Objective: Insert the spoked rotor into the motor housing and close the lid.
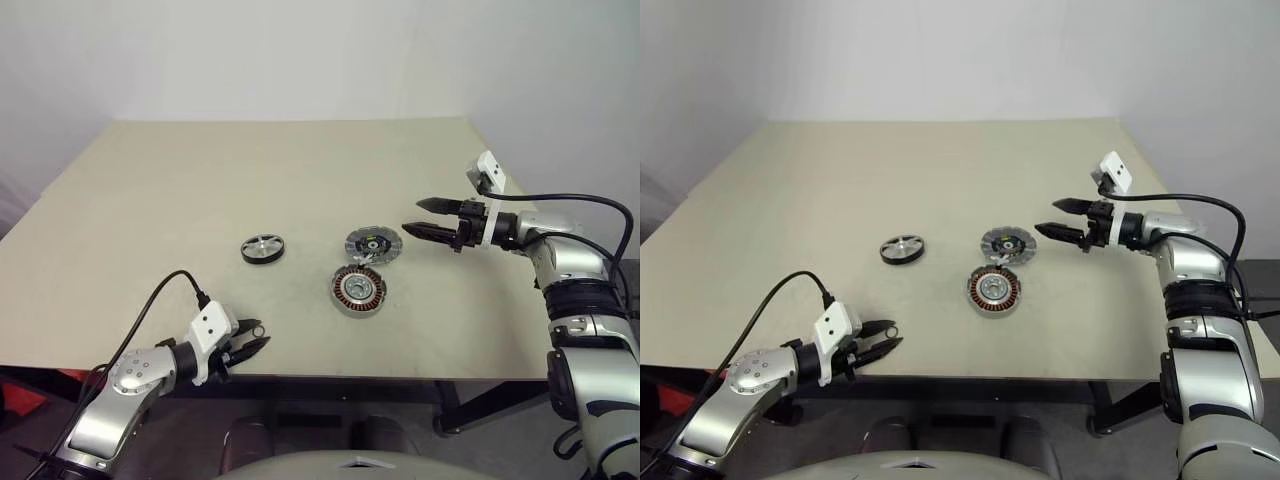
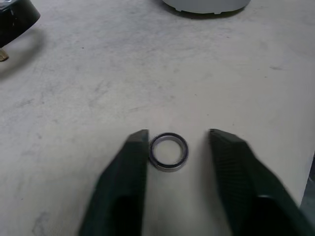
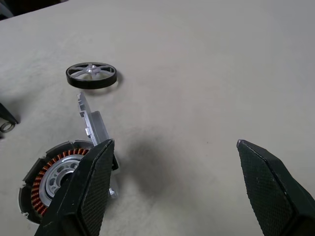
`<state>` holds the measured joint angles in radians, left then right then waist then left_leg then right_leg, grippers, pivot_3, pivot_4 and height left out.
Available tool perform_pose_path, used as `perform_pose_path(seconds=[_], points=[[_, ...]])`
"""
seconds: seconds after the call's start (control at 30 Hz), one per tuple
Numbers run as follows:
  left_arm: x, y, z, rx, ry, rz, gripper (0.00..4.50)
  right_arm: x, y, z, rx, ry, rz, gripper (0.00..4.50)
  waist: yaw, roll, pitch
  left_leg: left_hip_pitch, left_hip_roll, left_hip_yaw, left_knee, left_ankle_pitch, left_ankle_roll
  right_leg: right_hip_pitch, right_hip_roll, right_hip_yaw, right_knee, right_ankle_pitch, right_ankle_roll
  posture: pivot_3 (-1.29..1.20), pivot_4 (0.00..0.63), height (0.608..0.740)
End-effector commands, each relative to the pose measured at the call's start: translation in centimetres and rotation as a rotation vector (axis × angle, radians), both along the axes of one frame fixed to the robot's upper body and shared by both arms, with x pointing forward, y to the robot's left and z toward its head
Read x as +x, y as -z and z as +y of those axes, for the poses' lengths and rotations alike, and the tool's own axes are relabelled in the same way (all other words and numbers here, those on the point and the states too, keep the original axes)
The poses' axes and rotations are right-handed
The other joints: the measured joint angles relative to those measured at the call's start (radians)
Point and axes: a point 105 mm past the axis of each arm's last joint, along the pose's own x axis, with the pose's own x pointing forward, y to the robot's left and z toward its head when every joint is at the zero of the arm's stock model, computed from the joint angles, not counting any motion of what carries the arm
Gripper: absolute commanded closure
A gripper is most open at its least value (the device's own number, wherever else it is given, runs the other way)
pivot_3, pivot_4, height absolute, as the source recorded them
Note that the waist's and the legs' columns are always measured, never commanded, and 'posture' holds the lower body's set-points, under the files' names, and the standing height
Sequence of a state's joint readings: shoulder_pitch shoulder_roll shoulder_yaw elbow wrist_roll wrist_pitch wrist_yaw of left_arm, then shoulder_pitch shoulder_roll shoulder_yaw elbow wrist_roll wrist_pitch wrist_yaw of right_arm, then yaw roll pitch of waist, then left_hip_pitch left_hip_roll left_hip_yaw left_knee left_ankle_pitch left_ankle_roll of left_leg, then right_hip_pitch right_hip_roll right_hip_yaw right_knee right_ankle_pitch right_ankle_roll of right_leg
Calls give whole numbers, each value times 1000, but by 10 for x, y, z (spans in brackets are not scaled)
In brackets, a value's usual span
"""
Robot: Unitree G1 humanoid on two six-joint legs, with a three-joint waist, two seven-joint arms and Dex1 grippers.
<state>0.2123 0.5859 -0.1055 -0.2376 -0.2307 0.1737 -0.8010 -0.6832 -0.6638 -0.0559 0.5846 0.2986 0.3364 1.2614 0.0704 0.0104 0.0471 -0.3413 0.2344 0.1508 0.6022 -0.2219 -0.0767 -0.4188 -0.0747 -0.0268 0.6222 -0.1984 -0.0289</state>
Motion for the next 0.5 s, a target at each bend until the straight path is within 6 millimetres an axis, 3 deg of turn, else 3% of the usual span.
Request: perform_pose_path(seconds=[0.03,0.23,0.33,0.5], points=[[-2,9,5,31,-20,33,3196,4,-16,3,6,-11,-59,0,0,0,0,0,0,0,0,0,0,0,0,0,0,0,0,0,0,740],[-1,10,6,32,-30,34,3196,5,-16,3,2,-4,-62,0,0,0,0,0,0,0,0,0,0,0,0,0,0,0,-1,0,0,740],[2,8,5,24,-37,27,3729,6,-16,3,0,0,-64,0,0,0,0,0,0,0,0,0,0,0,0,0,0,0,0,0,0,740],[9,0,2,23,-53,-5,3780,7,-16,3,-2,2,-65,0,2,0,0,0,0,0,0,0,0,0,0,0,0,0,0,0,0,740]])
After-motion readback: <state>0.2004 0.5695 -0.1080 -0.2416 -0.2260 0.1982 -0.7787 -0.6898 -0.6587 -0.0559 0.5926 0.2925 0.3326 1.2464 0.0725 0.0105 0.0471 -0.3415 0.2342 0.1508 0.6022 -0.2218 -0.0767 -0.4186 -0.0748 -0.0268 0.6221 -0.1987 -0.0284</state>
